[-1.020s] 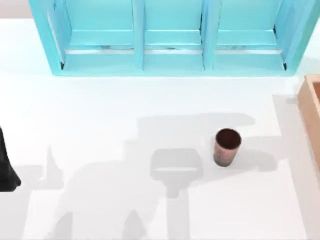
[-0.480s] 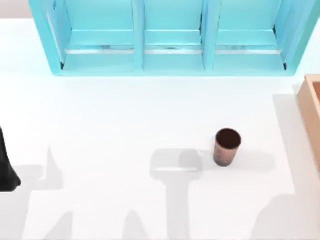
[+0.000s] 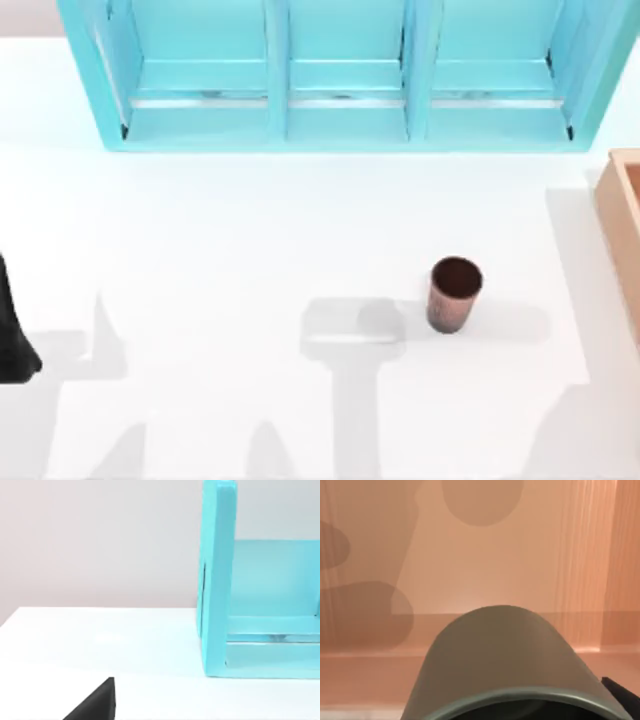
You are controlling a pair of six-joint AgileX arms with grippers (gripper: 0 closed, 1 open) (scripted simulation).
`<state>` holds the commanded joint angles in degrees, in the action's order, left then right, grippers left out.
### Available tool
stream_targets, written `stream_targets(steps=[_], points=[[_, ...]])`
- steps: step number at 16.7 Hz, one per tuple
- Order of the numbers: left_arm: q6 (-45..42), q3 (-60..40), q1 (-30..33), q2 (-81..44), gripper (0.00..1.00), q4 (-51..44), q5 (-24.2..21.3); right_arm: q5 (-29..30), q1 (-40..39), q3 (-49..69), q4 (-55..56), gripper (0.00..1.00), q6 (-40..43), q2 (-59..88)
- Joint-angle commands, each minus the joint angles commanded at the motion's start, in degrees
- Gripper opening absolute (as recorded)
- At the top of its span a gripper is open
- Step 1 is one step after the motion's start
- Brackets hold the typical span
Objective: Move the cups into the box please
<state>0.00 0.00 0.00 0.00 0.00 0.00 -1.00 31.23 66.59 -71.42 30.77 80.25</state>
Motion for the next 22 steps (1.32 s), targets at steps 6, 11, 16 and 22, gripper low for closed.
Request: stream_targets(steps=[6,11,16,22], points=[[0.00,0.00,0.00,0.00,1.00,0.00,0.00,0.15,-1.47,-10.14,10.52,0.00,-1.23,0.16],[0.00,0.00,0.00,0.00,1.00,0.00,0.00,0.15,-1.47,-10.16,10.54,0.15,-1.24,0.16],[0.00,0.00,0.00,0.00,1.00,0.00,0.00,0.15,-1.47,-10.16,10.54,0.53,-1.24,0.16],[0.00,0.00,0.00,0.00,1.00,0.00,0.00,0.15,-1.47,-10.16,10.54,0.98,-1.24,0.16]])
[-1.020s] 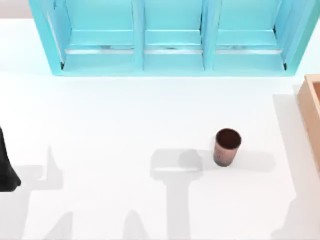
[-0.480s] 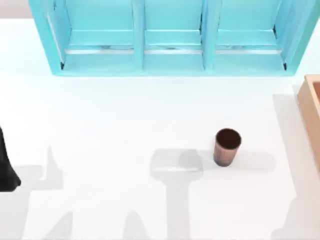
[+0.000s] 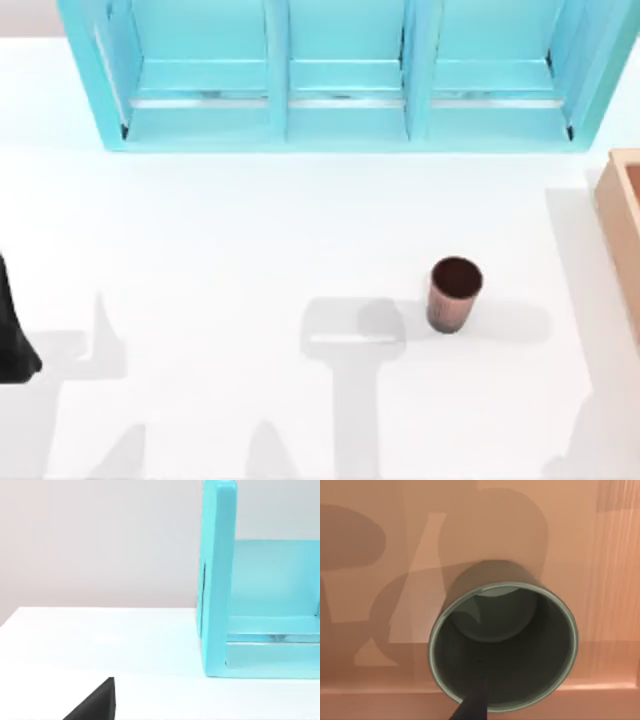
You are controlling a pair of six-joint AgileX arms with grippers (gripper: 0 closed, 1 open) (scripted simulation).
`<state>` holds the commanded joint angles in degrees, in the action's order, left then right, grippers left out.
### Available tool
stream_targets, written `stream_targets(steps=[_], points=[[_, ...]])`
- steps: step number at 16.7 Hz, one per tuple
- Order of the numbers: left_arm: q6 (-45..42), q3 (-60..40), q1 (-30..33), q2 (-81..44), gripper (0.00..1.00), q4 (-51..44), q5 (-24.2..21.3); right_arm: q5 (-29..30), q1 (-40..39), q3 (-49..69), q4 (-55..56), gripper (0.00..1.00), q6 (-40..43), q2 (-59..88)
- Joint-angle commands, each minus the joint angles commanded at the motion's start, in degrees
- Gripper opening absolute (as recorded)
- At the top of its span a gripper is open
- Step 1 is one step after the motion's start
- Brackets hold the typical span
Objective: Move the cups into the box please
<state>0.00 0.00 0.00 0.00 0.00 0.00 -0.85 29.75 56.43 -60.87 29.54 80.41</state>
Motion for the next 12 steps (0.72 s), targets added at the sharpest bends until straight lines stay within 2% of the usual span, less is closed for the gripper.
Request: stream_targets(steps=[12], points=[[0.00,0.00,0.00,0.00,1.00,0.00,0.00,-0.21,0.18,2.33,-2.29,1.00,0.10,0.27]])
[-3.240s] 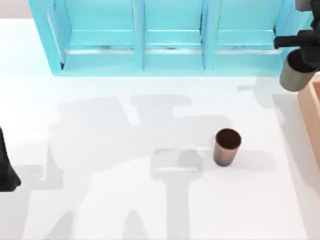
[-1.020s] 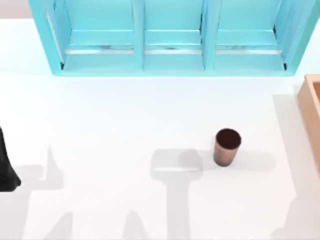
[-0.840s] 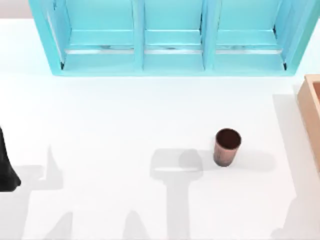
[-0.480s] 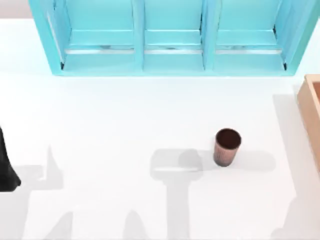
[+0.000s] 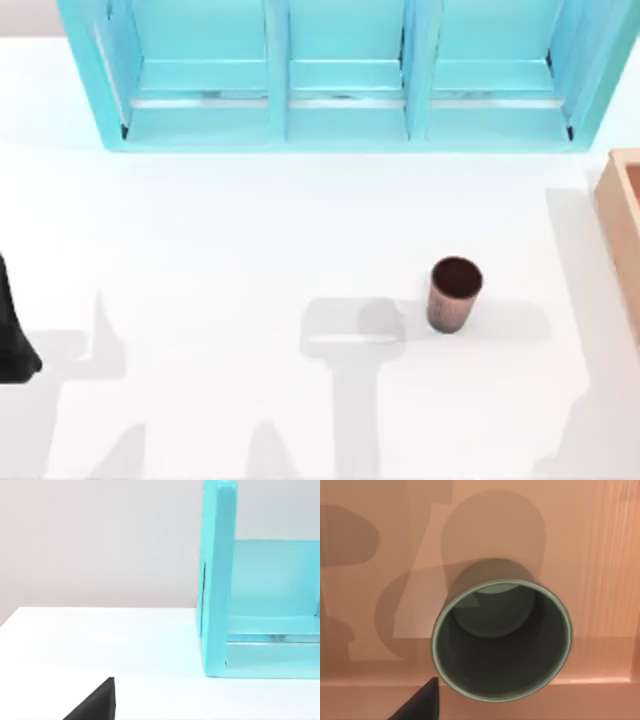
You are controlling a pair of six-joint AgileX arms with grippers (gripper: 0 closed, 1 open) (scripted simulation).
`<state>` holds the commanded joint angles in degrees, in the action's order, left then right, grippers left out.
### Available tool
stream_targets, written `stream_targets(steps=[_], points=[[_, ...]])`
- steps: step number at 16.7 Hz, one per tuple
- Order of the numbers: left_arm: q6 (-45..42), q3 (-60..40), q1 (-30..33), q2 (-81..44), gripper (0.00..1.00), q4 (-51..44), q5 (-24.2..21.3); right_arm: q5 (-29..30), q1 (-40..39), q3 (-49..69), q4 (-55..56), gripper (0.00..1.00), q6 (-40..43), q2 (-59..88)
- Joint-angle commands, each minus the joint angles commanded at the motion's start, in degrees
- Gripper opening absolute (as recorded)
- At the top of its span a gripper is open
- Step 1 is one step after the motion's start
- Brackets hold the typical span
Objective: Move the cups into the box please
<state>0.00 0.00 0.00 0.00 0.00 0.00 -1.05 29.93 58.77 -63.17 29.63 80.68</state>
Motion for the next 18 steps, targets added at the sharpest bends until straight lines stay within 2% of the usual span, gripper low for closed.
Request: stream_targets(steps=[8,14,18], points=[[0.00,0.00,0.00,0.00,1.00,0.00,0.00,0.15,0.30,19.78,-19.39,1.00,0.27,0.22],[0.00,0.00,0.00,0.00,1.00,0.00,0.00,0.15,0.07,20.74,-20.29,1.00,0.17,0.29],[0.00,0.00,0.00,0.00,1.00,0.00,0.00,-0.09,-5.90,24.18,-20.33,1.00,-5.77,4.80]])
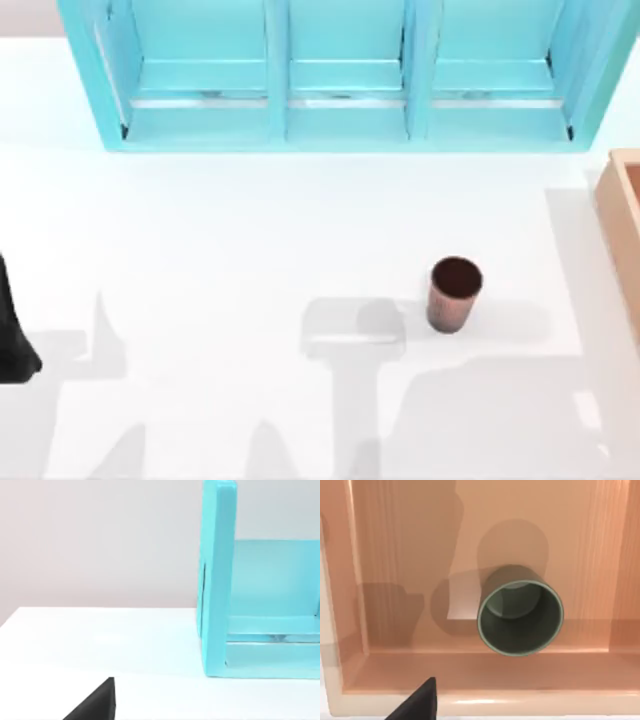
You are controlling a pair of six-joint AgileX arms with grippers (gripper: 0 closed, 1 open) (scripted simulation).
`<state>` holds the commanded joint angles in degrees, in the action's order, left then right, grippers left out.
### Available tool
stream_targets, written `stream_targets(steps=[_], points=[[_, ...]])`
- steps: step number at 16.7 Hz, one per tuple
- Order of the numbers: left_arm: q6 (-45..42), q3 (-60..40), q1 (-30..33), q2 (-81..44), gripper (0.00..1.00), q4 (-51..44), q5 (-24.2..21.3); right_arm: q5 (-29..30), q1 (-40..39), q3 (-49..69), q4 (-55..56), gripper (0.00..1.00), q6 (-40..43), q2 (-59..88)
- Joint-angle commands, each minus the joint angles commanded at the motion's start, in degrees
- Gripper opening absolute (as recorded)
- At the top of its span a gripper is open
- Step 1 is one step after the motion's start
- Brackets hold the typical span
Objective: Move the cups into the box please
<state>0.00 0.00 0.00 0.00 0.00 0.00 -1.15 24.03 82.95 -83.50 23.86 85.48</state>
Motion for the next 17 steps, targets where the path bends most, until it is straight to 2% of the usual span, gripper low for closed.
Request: stream_targets(steps=[3,11,14,17], points=[[0.00,0.00,0.00,0.00,1.00,0.00,0.00,0.14,-9.98,4.37,0.37,1.00,-10.32,6.26],[0.00,0.00,0.00,0.00,1.00,0.00,0.00,1.20,-44.44,15.00,3.54,1.00,-45.25,24.09],[0.00,0.00,0.00,0.00,1.00,0.00,0.00,1.21,-51.19,17.31,5.35,1.00,-51.97,27.25],[0.00,0.00,0.00,0.00,1.00,0.00,0.00,1.20,-52.68,17.86,5.94,1.00,-53.45,27.84]])
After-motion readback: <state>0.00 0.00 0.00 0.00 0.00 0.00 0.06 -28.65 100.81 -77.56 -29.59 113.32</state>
